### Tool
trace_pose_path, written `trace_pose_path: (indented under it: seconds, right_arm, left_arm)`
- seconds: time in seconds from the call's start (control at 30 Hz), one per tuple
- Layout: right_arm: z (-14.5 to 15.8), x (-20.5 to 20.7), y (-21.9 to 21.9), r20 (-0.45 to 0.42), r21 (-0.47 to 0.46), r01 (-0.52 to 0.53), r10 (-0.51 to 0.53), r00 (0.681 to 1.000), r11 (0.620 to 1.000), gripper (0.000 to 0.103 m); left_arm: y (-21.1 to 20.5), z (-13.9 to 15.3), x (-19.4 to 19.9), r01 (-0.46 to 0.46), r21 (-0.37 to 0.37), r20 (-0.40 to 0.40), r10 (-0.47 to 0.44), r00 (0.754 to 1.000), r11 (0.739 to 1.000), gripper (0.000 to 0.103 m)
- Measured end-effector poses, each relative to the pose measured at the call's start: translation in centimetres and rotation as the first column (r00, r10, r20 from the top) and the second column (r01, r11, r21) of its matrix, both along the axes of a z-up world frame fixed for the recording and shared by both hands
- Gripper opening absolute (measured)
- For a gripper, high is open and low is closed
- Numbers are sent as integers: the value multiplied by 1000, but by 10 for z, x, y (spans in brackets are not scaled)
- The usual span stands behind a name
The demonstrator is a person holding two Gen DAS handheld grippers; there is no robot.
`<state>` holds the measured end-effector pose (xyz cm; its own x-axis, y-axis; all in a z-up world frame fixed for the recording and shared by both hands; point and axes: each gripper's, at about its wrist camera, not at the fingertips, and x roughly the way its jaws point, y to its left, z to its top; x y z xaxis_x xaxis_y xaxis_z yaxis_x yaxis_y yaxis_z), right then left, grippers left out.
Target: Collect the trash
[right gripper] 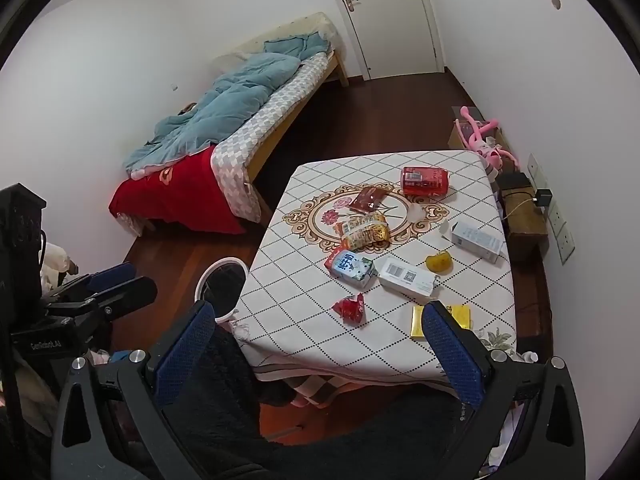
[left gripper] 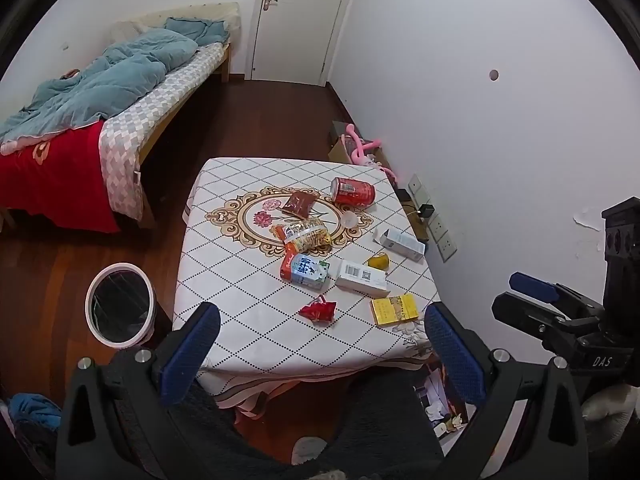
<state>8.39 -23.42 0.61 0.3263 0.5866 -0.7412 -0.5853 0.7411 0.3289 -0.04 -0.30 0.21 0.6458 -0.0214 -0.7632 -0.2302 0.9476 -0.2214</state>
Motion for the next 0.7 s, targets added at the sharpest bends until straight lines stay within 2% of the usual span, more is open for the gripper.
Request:
trace_pose_path:
  seconds: [0.7]
  right_arm:
    - [-2, -3, 9, 2, -3, -19, 19, 1000, 1000, 103]
  left_arm:
    - [-10, -9, 5, -6, -22, 1, 6, 1000, 1000, 103]
